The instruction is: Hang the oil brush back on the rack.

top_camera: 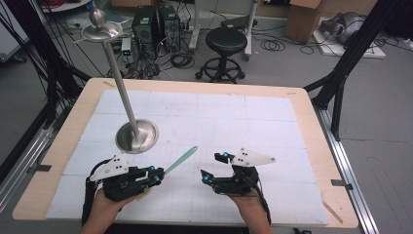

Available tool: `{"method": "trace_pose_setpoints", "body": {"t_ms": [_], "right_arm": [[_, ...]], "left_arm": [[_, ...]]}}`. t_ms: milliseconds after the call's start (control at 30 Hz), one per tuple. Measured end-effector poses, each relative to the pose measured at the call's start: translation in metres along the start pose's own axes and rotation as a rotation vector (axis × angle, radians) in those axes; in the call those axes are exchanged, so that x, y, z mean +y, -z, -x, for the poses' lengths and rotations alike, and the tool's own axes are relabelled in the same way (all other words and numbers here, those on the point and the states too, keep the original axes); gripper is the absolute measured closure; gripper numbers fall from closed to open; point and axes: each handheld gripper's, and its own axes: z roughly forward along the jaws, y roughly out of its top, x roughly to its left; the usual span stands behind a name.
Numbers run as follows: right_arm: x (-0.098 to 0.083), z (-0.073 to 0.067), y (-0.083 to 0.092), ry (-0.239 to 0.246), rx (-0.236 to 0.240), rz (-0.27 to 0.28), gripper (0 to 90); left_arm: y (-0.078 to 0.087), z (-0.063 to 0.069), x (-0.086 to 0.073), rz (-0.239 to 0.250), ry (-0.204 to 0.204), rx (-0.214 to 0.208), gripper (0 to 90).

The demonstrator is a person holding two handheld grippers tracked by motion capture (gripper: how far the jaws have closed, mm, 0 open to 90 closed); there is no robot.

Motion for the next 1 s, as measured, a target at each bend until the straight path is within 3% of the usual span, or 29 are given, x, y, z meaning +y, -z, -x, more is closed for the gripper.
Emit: {"method": "trace_pose_setpoints", "body": {"t_ms": [267,667,1000], "right_arm": [[0.017,-0.012,-0.015,0.009,0.086,0.023,32.8],[0.04,-0.022,-0.017,0.034,0.113,0.05,33.6],[0.058,-0.034,-0.013,0.076,0.115,0.083,43.3]], "left_arm": [[-0.006,0.009,0.002,-0.005,-0.017,-0.024,81.7],[-0.011,0.013,0.006,-0.018,-0.017,-0.035,81.6],[-0.013,0.018,0.012,-0.009,-0.023,-0.043,81.5]]}}
